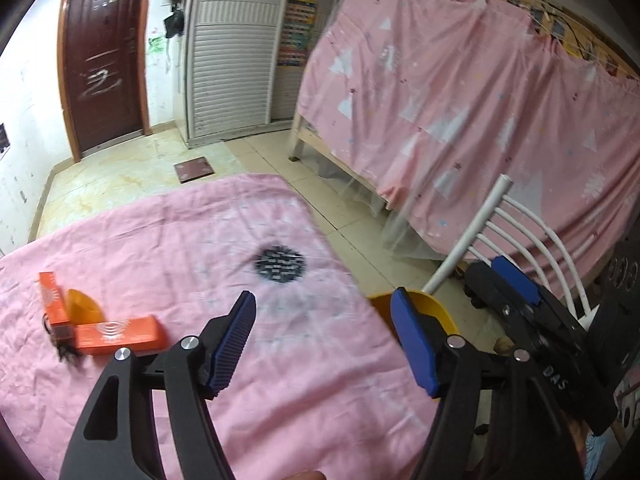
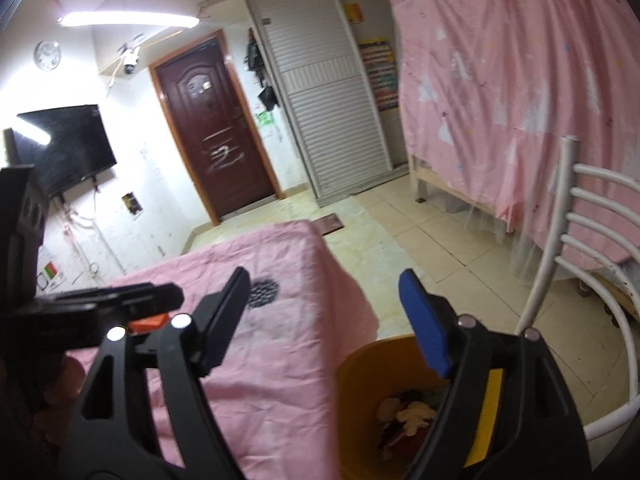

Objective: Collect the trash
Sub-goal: 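Move both open tools back over the orange boxes on the bed, then grasp the long orange box with the left tool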

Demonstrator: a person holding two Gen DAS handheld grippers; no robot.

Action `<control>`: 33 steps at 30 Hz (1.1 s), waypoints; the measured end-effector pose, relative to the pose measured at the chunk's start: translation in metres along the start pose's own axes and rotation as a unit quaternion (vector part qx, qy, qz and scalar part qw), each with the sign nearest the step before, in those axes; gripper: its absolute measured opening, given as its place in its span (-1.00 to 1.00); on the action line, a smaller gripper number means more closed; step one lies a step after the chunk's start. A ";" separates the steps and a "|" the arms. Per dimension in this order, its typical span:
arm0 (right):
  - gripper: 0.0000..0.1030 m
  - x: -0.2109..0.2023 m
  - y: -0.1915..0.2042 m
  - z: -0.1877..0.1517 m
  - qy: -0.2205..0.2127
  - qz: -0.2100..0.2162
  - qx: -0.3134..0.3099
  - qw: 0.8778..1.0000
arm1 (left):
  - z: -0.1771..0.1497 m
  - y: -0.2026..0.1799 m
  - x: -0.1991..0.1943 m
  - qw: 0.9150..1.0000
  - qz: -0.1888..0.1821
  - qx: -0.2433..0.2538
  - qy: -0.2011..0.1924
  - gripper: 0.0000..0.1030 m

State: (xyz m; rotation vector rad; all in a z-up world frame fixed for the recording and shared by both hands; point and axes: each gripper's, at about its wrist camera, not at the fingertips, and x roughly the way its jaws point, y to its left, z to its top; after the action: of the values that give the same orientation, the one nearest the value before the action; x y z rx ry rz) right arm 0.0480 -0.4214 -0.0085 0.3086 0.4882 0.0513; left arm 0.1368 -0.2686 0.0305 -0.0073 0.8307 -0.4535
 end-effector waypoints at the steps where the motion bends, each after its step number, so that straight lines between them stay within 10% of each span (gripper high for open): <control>1: 0.45 0.003 0.006 -0.001 0.003 0.005 -0.004 1.000 | 0.000 0.006 -0.002 1.000 0.004 -0.003 -0.003 0.25; 33: 0.72 0.095 0.190 -0.042 0.129 0.097 -0.148 0.976 | -0.004 0.210 -0.026 0.974 0.165 -0.154 0.002 0.50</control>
State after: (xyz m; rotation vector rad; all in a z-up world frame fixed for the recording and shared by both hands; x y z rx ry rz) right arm 0.1167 -0.2170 -0.0285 0.0542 0.6974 0.3548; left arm 0.1997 -0.0673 0.0078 -0.1526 0.8804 -0.0085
